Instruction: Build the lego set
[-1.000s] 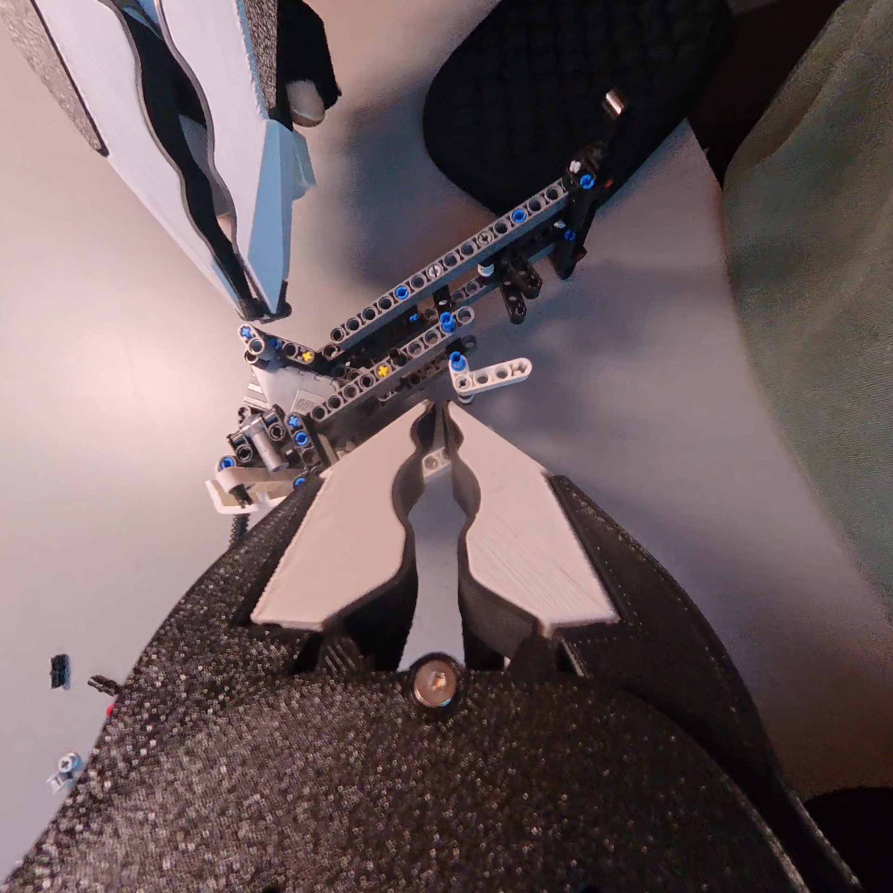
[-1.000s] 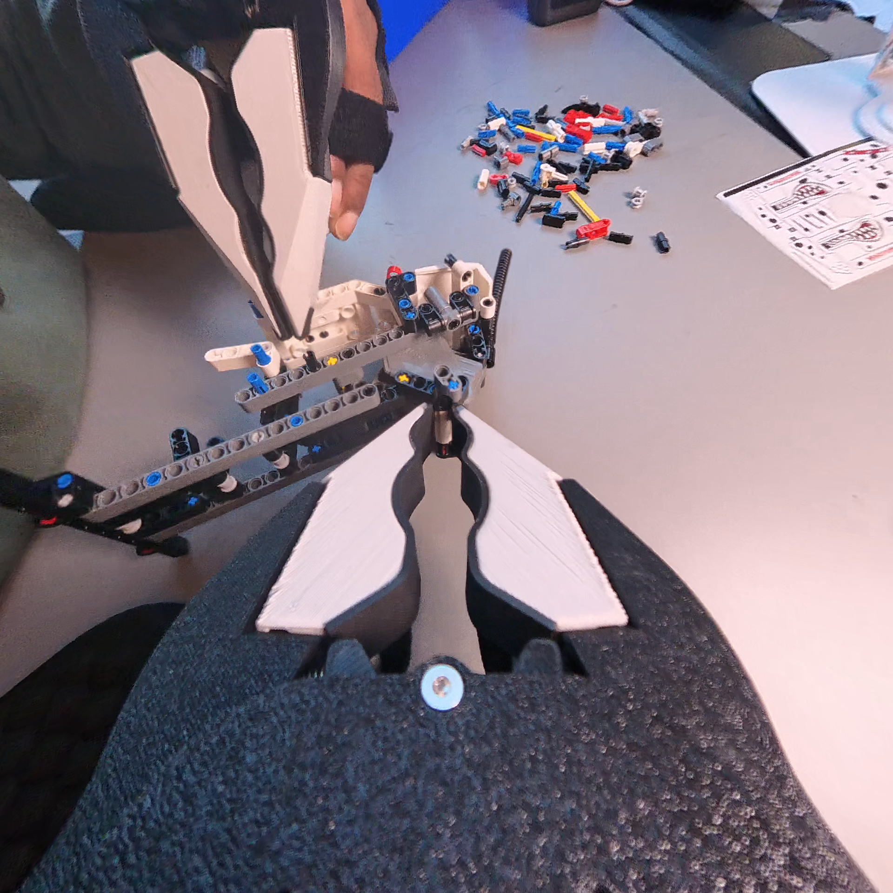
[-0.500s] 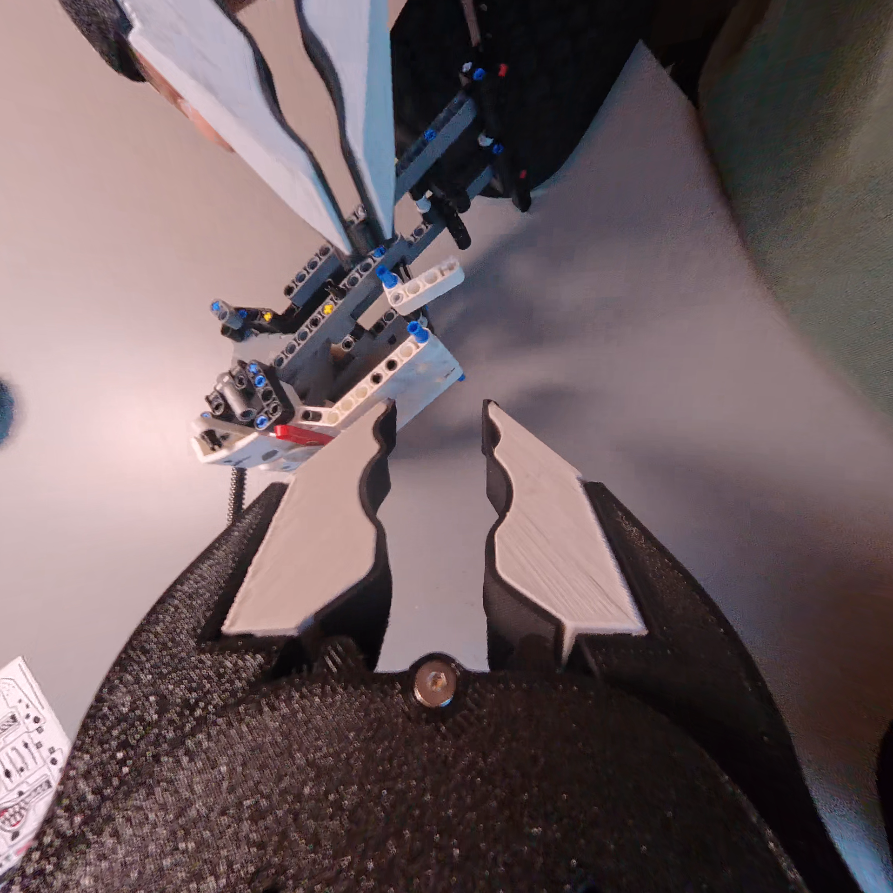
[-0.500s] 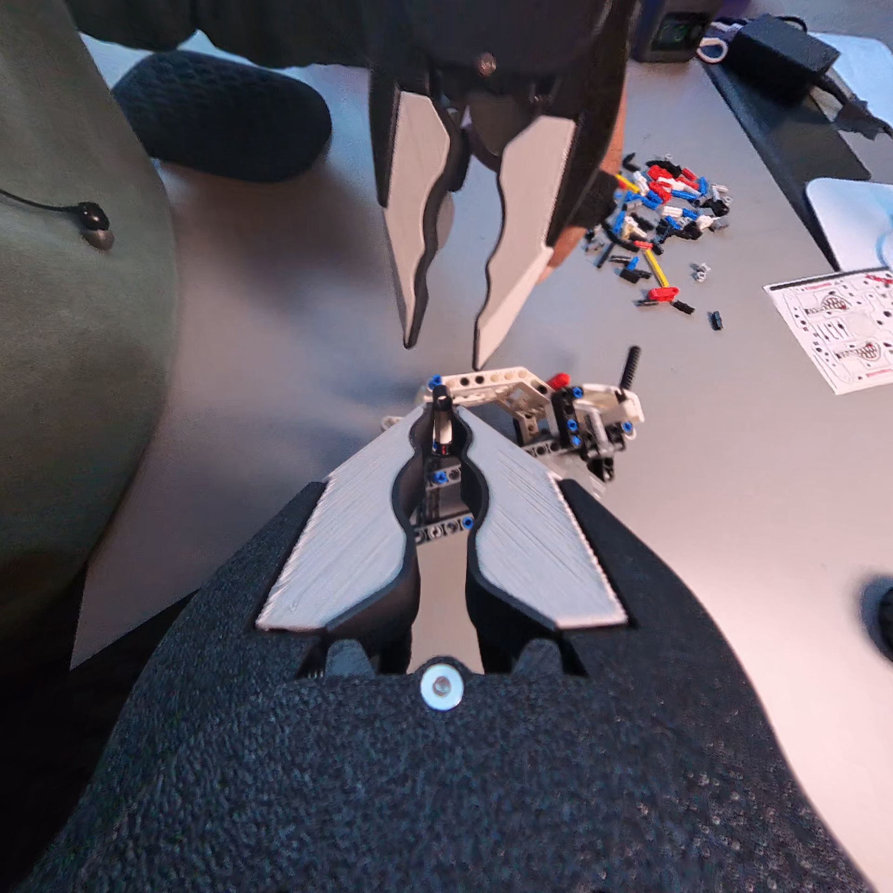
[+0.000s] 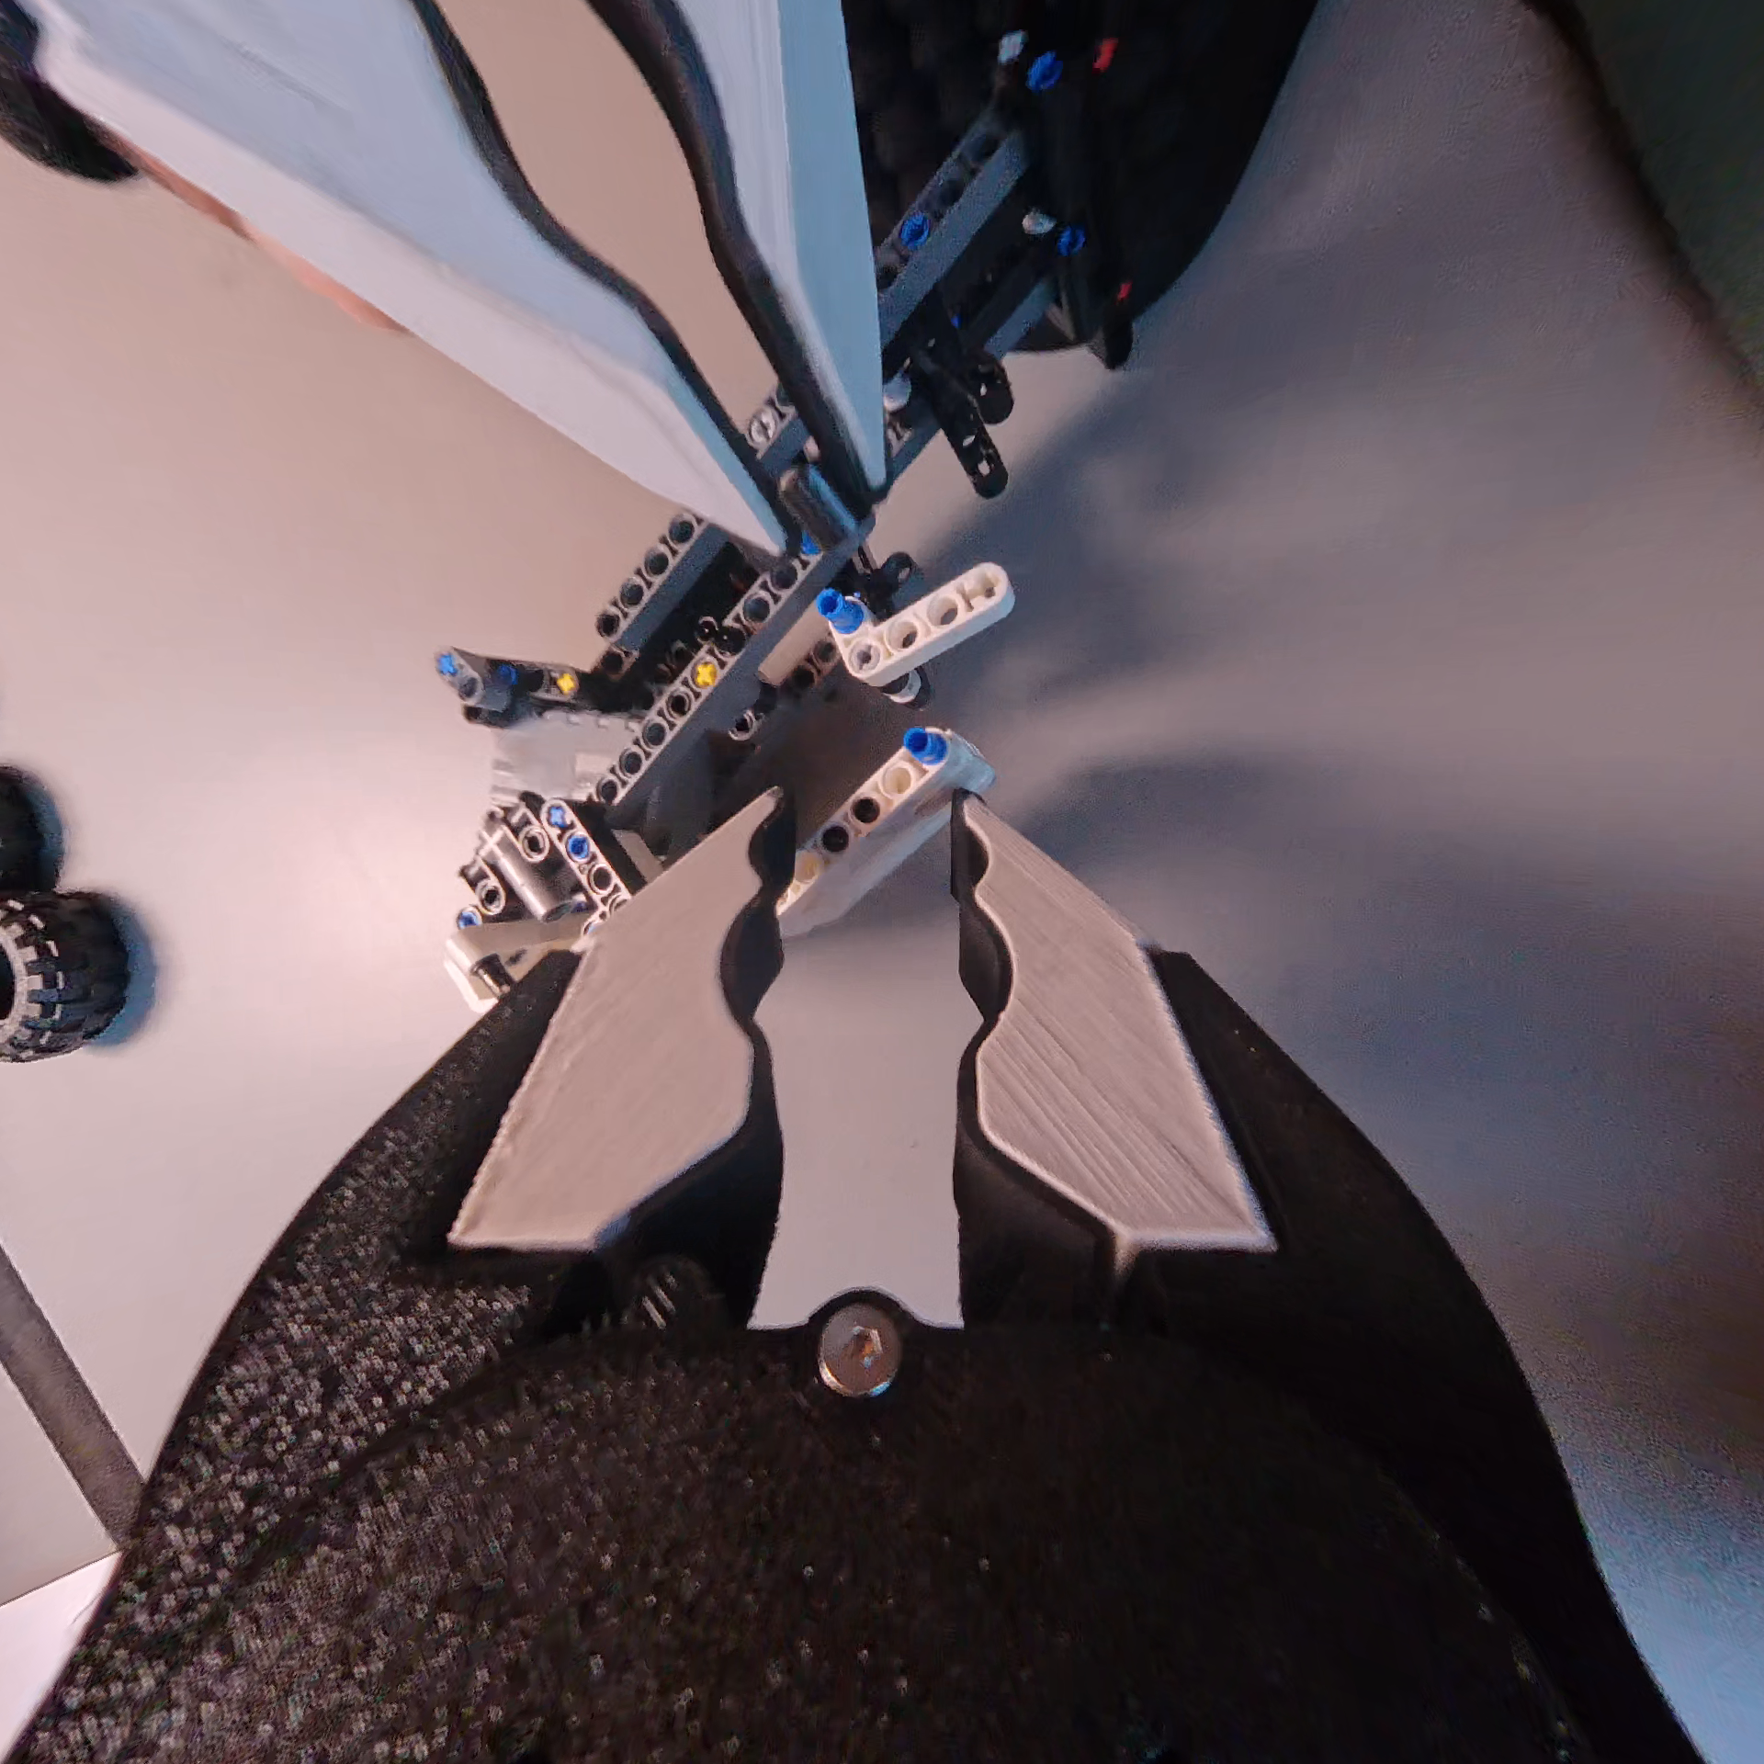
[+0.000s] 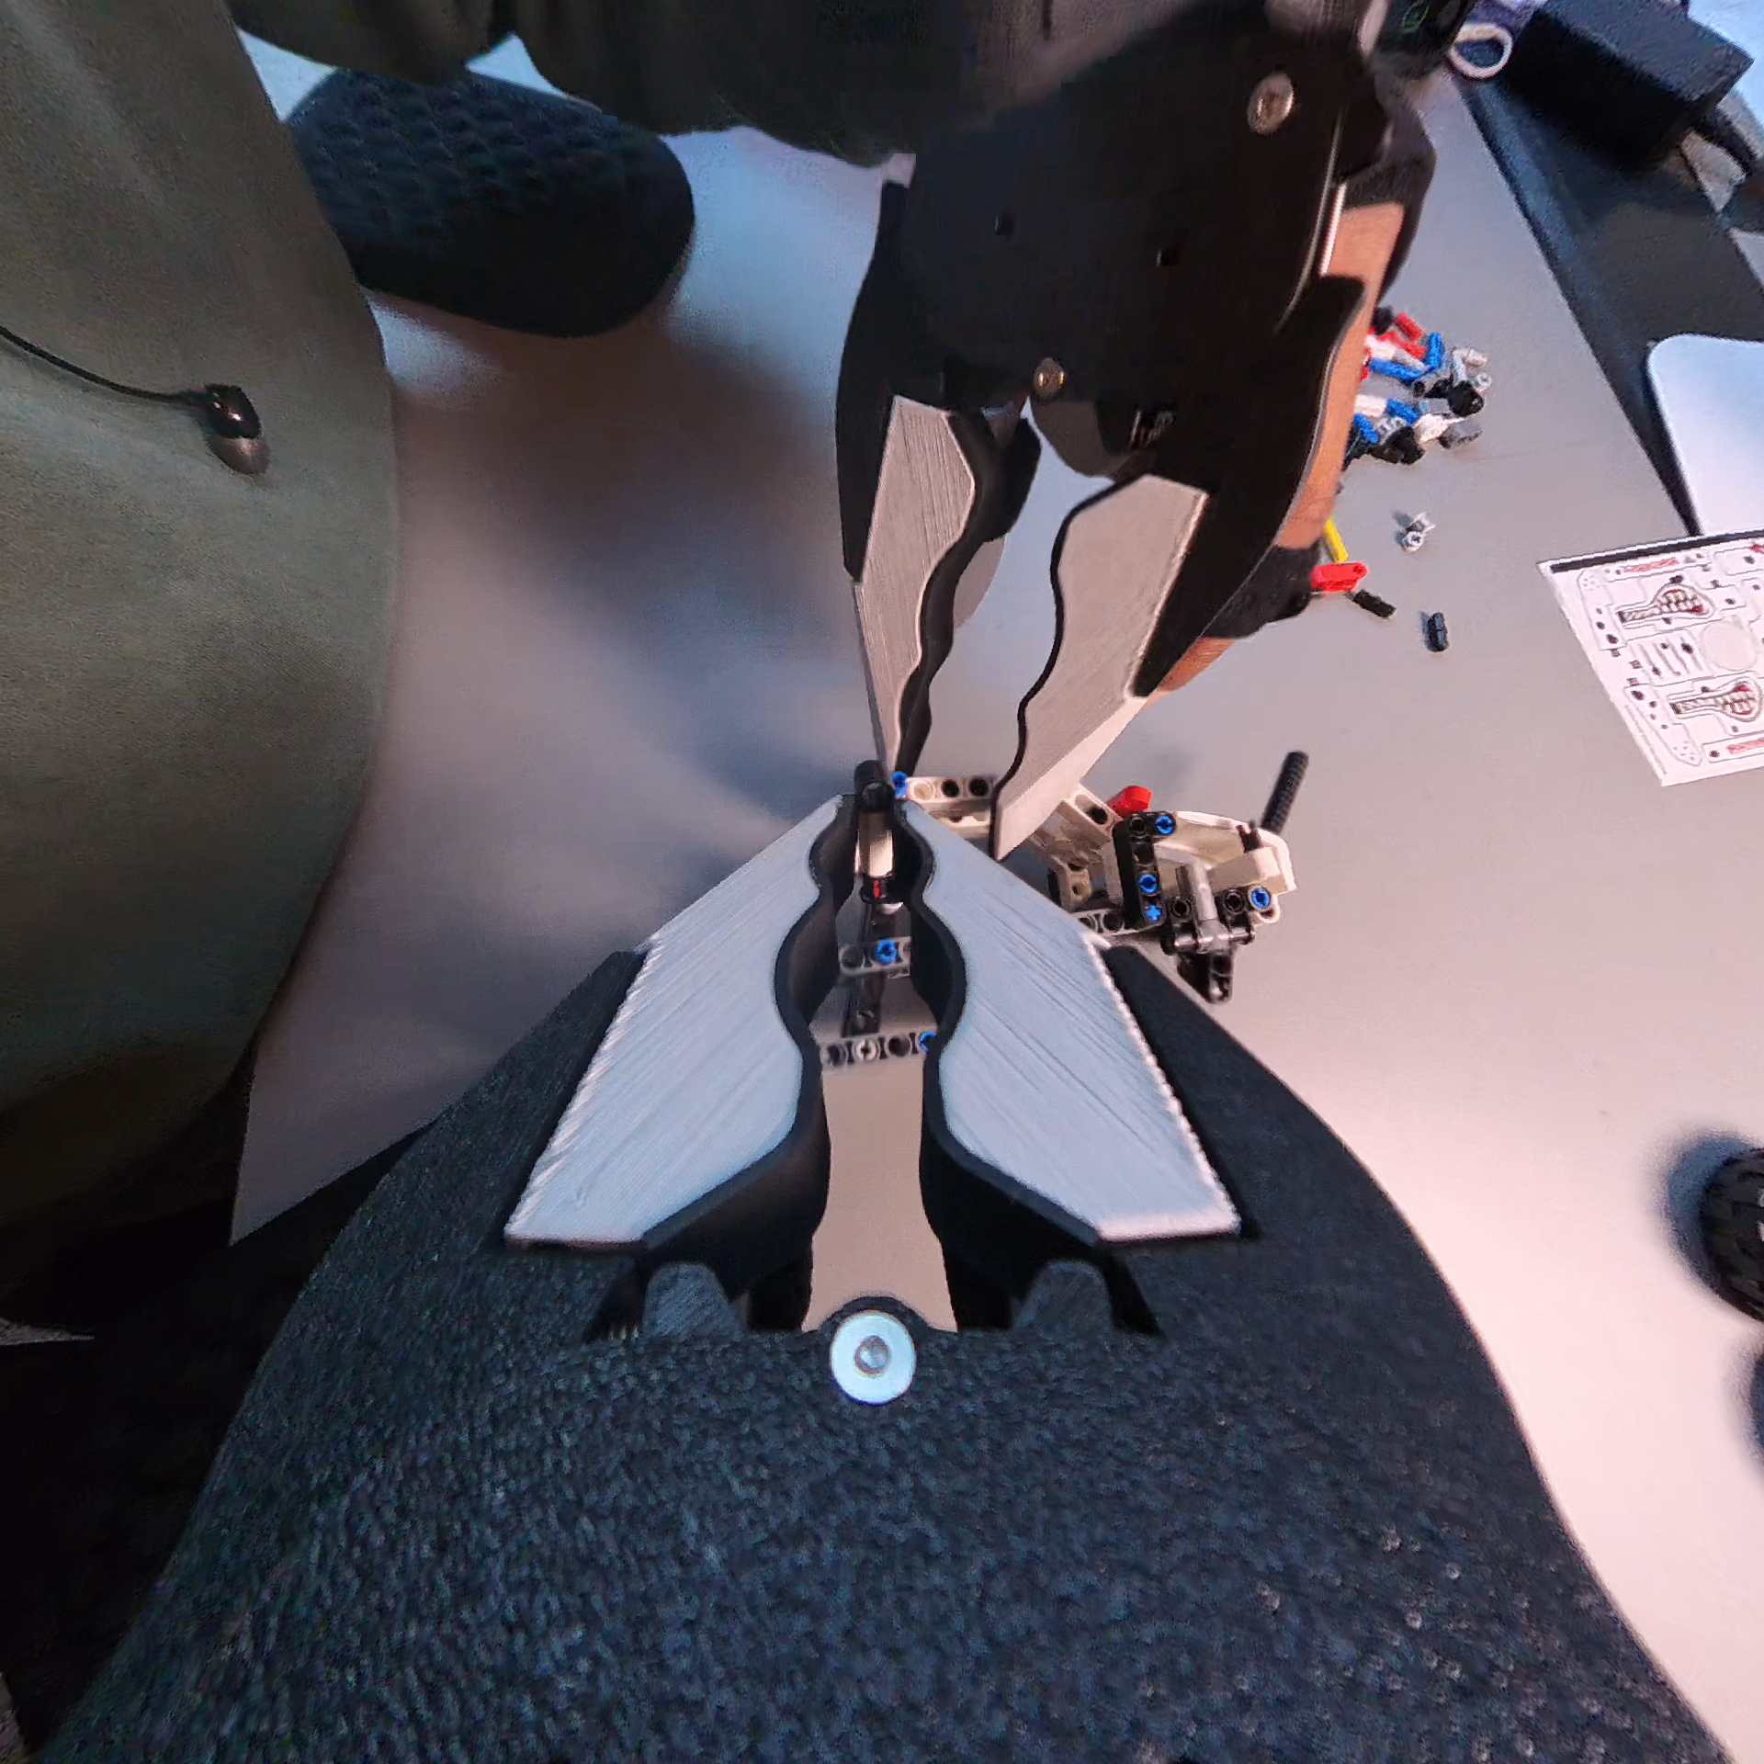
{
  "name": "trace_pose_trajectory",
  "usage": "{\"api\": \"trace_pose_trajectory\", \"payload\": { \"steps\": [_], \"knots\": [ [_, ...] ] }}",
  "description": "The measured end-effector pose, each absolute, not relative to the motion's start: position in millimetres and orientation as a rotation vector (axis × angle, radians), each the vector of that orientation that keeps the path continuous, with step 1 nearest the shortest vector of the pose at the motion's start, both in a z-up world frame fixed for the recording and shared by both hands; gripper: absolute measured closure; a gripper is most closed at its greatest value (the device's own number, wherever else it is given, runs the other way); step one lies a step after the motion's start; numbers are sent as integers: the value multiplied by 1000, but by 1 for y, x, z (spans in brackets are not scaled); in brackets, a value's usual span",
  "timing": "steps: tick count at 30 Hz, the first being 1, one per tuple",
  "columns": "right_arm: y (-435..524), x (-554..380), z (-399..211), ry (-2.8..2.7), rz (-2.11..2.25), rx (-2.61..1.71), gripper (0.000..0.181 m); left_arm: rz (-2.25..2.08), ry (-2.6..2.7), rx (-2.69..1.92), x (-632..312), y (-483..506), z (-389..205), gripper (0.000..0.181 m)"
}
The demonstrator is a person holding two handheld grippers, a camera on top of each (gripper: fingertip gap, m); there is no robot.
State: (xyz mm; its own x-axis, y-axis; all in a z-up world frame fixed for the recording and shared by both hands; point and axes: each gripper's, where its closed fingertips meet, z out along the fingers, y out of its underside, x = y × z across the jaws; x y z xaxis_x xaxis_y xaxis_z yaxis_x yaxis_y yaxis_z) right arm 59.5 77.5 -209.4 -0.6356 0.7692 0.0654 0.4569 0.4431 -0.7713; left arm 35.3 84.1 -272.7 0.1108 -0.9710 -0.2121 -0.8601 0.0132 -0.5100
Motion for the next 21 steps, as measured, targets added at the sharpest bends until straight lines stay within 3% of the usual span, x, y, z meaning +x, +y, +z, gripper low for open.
{"api": "trace_pose_trajectory", "payload": {
  "steps": [3,13,21],
  "knots": [
    [76,64,-208,-2274,1031,-1044,175,-278,1868,-1960,26,73,-286,159],
    [48,49,-210,-2341,1071,-885,175,-513,1494,-2054,36,13,-265,167],
    [20,33,-181,-2246,1336,-752,175,-702,992,-1927,35,13,-236,160]
  ]
}}
